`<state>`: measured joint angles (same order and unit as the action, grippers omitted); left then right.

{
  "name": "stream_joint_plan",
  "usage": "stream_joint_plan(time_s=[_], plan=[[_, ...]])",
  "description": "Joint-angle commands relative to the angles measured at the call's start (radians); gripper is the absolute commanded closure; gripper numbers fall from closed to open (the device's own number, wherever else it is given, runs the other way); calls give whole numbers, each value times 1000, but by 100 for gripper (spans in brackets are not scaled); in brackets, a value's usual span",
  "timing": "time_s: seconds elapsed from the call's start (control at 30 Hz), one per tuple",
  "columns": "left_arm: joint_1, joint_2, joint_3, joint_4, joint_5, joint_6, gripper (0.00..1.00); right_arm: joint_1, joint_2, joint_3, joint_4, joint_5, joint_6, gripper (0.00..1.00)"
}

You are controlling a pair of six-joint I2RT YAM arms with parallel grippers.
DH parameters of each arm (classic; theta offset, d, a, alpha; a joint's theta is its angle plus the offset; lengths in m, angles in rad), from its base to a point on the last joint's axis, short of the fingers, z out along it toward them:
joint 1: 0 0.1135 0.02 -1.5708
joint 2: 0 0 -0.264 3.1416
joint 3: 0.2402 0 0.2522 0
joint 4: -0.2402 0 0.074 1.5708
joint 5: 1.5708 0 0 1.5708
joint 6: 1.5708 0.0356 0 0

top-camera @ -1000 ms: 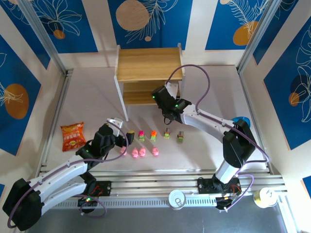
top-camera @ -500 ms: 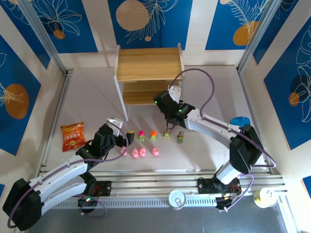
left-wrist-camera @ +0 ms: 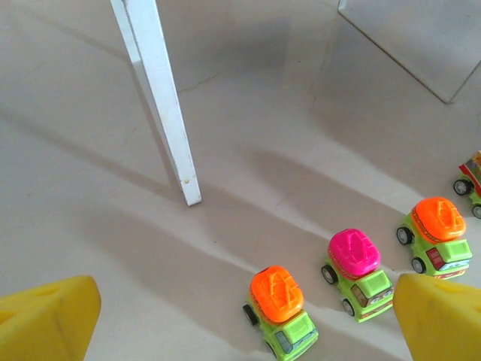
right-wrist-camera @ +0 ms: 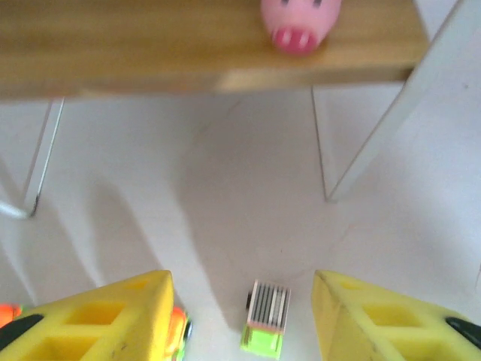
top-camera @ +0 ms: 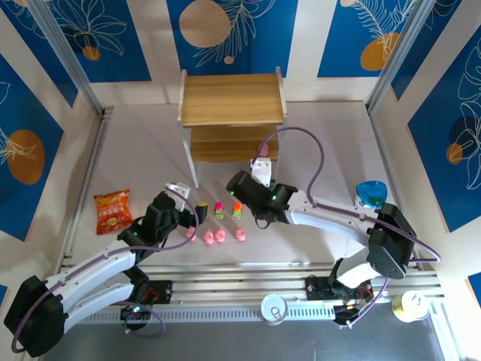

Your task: Place and organize the plastic toys onto the shelf

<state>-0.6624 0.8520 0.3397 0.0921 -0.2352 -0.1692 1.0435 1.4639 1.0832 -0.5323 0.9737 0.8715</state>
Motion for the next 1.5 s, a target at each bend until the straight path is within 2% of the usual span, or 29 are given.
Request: stream_joint_plan(time_s=[0.0,0.2,0.5,0.63,0.8,1.2,1.47], plan=[[-24,-6,25,34,25,30,0,77,-27,-19,-86,49,106,48],[-68,20,41,21,29,43,0,229,-1,-14,-219,58,250,48],[-202,-72,23,-86,-130,-11,0,352,79,-32,-264,26,416,48],[-235,-141,-3,-145,-167,-66,0,363,108,-58,-198,-10,416,48],[-248,-222,-26,-164,-192,-73,0,366,143,-88,-154,-30,428,48],[-247,-178,-12,-163,-216,-82,0,346,209,-171,52,-90,349,48],[-247,-182,-13,-161,-219,-81,0,316,228,-190,106,-103,315,48]])
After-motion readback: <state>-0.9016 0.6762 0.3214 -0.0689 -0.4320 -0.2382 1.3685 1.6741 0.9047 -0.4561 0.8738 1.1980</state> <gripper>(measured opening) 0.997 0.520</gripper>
